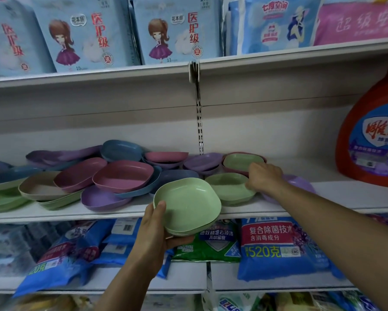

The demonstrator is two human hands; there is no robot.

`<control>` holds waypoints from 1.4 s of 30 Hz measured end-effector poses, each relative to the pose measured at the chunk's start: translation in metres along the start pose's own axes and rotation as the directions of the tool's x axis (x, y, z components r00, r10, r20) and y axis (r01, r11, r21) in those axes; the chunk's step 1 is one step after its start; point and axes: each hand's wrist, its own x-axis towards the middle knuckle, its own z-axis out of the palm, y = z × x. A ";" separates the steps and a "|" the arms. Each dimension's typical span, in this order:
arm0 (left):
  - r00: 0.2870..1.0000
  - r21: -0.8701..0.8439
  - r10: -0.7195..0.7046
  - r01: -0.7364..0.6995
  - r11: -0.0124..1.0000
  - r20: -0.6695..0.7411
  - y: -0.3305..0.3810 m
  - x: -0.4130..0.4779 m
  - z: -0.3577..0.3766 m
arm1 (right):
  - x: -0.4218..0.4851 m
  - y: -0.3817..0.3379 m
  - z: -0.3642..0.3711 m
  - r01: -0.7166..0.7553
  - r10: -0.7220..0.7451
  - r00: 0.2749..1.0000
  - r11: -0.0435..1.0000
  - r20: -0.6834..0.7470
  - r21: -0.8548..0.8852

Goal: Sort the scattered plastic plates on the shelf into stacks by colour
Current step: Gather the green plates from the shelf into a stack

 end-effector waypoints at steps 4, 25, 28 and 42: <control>1.000 0.008 -0.005 0.005 1.000 0.002 -0.001 0.002 -0.002 | 0.003 0.001 0.001 -0.070 0.066 0.997 0.983 0.029 0.169; 0.996 0.032 0.043 -0.046 0.998 0.073 -0.001 -0.004 0.007 | -0.060 -0.047 -0.009 0.167 -0.143 0.986 0.821 -0.086 0.546; 0.995 0.006 0.020 -0.021 1.000 0.097 0.002 -0.003 0.008 | -0.059 -0.048 -0.008 0.169 -0.145 0.986 0.819 -0.088 0.548; 0.997 -0.010 -0.022 0.022 1.000 0.069 0.019 0.025 0.036 | 0.034 0.041 -0.006 0.016 0.080 0.990 0.750 -0.115 0.661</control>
